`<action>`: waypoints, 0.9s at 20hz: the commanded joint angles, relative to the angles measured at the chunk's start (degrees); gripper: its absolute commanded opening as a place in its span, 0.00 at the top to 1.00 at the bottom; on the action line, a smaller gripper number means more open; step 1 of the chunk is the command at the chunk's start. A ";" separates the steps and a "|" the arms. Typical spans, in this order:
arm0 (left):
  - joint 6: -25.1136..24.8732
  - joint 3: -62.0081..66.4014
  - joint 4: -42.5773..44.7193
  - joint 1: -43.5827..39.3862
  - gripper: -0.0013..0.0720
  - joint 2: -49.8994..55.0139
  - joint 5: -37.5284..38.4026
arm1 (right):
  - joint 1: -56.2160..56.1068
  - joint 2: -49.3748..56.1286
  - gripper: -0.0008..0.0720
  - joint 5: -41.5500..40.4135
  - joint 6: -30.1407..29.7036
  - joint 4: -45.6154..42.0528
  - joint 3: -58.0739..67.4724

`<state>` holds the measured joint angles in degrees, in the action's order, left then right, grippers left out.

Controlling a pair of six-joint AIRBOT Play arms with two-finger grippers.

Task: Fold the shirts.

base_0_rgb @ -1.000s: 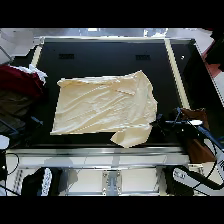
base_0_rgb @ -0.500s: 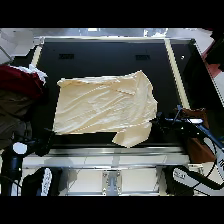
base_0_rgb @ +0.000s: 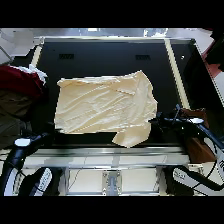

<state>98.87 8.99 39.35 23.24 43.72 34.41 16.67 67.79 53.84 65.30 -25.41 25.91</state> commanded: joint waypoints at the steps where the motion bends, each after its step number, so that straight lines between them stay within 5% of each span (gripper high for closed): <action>1: -14.95 3.43 -11.34 0.07 0.97 -2.69 -0.83 | 0.15 -4.48 0.97 4.44 -4.09 -0.07 3.08; 5: -28.28 19.06 -8.66 0.07 0.97 -20.09 2.54 | 0.13 -22.29 0.97 18.27 -2.75 -5.07 16.41; 7: -28.11 29.27 -0.22 0.07 0.98 -28.09 4.15 | 0.13 -33.42 0.96 24.83 4.72 -12.83 25.70; 11: -22.32 55.76 22.99 0.07 0.98 -27.36 13.07 | 0.13 -49.40 0.97 19.37 17.94 -34.25 50.64; 14: -22.45 73.31 28.92 0.07 0.98 -15.10 14.45 | 0.13 -44.76 0.97 16.46 16.87 -43.15 68.22; 18: -23.50 82.58 20.06 0.00 0.97 1.44 22.75 | 0.13 -27.34 0.97 21.09 13.40 -33.59 72.37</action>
<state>75.81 83.57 61.10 23.24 35.40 51.42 16.75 31.79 72.66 79.75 -60.38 92.75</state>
